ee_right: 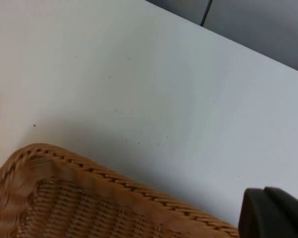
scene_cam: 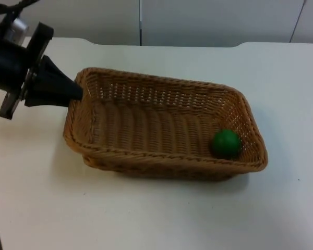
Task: Pick up the basket with the left hand and place the ball into the basket with the right hand.
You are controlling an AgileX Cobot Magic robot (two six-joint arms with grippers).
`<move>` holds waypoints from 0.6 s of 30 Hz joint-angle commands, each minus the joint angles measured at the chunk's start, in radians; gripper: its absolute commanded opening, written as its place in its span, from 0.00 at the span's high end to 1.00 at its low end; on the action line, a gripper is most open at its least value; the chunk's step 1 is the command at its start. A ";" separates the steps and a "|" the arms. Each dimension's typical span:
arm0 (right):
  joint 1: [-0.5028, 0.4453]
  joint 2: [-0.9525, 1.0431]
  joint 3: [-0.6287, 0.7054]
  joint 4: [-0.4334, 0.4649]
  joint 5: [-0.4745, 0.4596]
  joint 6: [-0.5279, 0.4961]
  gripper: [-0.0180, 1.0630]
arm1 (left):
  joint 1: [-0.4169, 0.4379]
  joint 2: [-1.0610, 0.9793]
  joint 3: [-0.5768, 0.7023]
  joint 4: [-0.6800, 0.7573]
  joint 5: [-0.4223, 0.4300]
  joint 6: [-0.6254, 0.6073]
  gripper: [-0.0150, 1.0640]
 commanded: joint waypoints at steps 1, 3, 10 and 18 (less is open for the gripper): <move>0.004 -0.015 -0.007 -0.001 -0.006 0.001 0.99 | -0.001 0.004 0.001 -0.011 0.005 0.017 0.98; 0.004 -0.015 -0.007 -0.001 -0.006 0.001 0.99 | -0.001 0.005 0.001 0.015 -0.017 0.020 0.93; 0.004 -0.015 -0.007 -0.001 -0.006 0.001 0.99 | -0.001 0.005 0.001 0.025 -0.048 0.013 0.44; 0.004 -0.015 -0.007 -0.001 -0.006 0.001 0.99 | 0.003 0.003 -0.037 0.075 -0.095 0.015 0.32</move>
